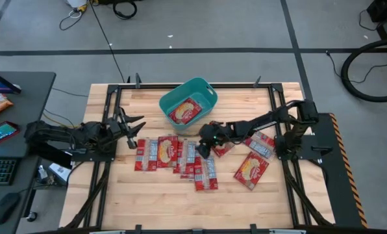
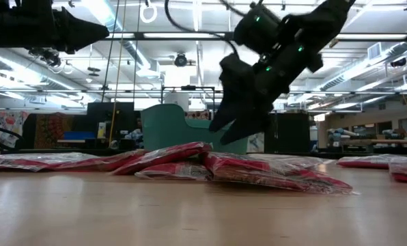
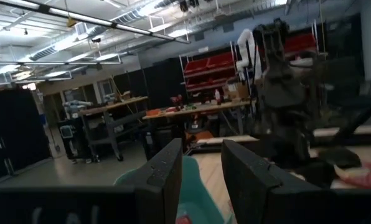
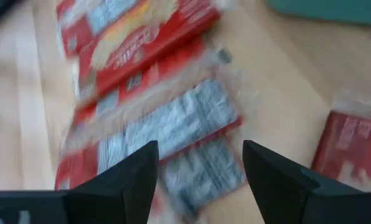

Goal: Sort popcorn bags into baskets
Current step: Put the popcorn bag into the blue bin

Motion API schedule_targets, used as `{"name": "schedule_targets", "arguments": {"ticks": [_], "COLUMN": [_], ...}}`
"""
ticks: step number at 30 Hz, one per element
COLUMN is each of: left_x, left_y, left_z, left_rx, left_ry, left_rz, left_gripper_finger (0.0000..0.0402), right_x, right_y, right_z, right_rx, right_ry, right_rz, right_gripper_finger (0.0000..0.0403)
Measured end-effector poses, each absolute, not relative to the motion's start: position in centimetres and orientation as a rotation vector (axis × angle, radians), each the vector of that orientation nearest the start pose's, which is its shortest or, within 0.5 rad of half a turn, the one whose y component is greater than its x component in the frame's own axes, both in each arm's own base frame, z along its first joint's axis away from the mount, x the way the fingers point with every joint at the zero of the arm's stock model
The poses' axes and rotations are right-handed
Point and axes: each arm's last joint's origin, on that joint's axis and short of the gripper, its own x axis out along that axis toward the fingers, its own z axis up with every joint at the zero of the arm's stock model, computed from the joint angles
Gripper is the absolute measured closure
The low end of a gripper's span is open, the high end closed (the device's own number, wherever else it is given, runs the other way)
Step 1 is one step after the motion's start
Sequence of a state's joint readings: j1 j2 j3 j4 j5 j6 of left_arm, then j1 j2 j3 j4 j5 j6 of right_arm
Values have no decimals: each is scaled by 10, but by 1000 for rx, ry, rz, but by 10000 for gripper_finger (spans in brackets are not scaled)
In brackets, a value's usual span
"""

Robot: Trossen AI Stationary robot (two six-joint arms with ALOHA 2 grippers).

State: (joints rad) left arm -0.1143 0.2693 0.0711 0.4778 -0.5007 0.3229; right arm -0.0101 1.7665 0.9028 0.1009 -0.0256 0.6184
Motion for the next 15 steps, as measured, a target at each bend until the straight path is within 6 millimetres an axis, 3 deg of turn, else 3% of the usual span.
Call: {"name": "schedule_targets", "arguments": {"ticks": [7,15], "left_x": [109,110], "left_y": [1,1], "left_z": [209,208], "left_rx": [238,217], "left_ry": [-195,-186], "left_rz": [418,410], "left_gripper_finger": [283,283], "right_x": [355,368], "right_y": [-18,-22], "right_z": [128,123], "right_rx": [864,926], "right_ry": [749,630], "right_rz": [-177,-98], "right_gripper_finger": [166,170]}}
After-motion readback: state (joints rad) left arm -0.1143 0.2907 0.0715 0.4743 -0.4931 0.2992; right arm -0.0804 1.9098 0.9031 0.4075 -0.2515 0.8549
